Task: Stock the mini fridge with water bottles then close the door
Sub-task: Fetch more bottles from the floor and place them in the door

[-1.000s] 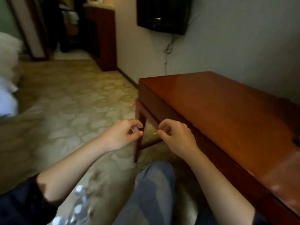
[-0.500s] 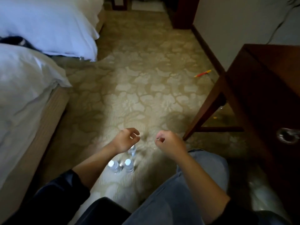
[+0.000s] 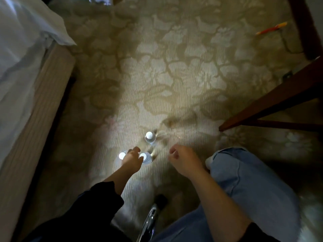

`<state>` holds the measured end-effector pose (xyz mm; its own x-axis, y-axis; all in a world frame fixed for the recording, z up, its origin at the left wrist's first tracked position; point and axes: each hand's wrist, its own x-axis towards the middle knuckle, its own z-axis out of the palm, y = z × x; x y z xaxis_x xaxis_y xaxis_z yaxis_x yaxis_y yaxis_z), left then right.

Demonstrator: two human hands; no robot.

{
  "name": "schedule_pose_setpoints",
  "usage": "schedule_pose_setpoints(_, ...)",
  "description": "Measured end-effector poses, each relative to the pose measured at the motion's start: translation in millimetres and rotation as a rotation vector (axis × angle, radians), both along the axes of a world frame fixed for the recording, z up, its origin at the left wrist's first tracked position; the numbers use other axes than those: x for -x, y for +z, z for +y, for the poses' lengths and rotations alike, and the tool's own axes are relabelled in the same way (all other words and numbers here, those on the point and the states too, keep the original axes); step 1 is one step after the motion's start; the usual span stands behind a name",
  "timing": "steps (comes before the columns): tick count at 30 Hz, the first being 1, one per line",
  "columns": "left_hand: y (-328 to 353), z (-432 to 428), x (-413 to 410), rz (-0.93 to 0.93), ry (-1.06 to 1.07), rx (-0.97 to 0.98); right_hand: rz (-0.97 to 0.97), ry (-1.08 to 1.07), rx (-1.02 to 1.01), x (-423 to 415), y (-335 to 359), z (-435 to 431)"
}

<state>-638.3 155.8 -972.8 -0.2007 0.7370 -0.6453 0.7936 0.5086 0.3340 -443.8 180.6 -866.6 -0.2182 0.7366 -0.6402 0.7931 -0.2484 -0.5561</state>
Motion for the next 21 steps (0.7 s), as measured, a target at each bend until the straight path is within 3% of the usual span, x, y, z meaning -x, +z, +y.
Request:
schedule_pose_setpoints(7, -57.5, 23.2, -22.4, 0.075, 0.069, 0.128, 0.050, -0.015, 0.037, 4.1, -19.6, 24.8)
schedule_pose_setpoints(11, -79.5, 22.4, -33.6, 0.118, 0.032, 0.083, 0.058, -0.047, 0.060, 1.7, -28.1, 37.0)
schedule_pose_setpoints(16, -79.4, 30.4, -31.0, 0.093, 0.107, 0.173, 0.064, -0.070, 0.067, -3.1, -33.1, 39.1)
schedule_pose_setpoints(21, -53.8, 35.6, -31.9, -0.011, 0.051, 0.039, 0.066, -0.092, 0.104, -8.6, -29.4, 29.5)
